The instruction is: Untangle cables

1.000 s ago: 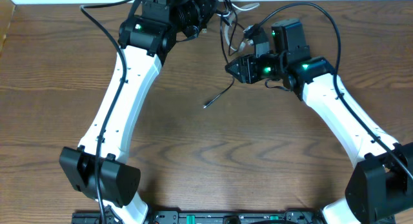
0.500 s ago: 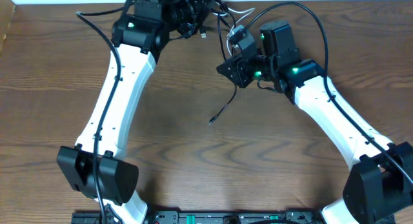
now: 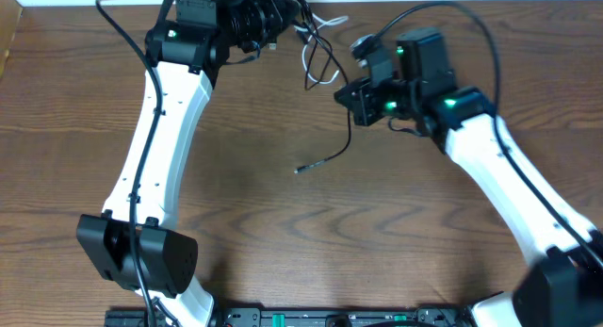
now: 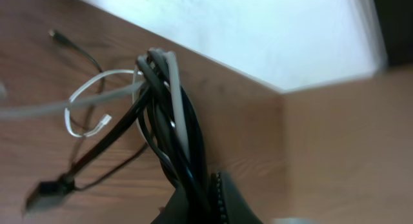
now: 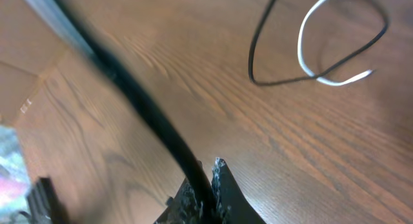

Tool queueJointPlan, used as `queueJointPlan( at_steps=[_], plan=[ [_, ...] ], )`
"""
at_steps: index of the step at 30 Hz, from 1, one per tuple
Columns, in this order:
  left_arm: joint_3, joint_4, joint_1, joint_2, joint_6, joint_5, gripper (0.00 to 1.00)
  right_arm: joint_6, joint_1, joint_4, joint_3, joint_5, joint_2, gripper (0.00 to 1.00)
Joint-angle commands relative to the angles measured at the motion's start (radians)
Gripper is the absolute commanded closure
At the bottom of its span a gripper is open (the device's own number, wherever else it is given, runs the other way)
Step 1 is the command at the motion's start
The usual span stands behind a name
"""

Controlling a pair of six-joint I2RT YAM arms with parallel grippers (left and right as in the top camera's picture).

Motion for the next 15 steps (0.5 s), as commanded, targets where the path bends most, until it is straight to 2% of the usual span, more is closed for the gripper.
queueJointPlan(
  at_steps=[1, 8, 12, 15],
  plan=[
    [0.022, -0.040, 0.000, -0.001, 0.369, 0.049, 0.92, 0.103, -0.024, -0.009, 0.002, 0.023, -0.107, 0.99],
    [0.022, -0.120, 0.000, -0.001, 0.596, 0.291, 0.93, 0.215, -0.079, -0.001, 0.002, 0.120, -0.142, 0.99],
    [0.022, -0.206, 0.000, -0.001, 0.688, 0.299, 0.93, 0.251, -0.142, 0.020, 0.002, 0.079, -0.146, 0.99],
    [0.022, -0.286, 0.000, -0.001, 0.711, 0.300, 0.93, 0.258, -0.186, 0.036, 0.002, 0.056, -0.163, 0.99]
  ],
)
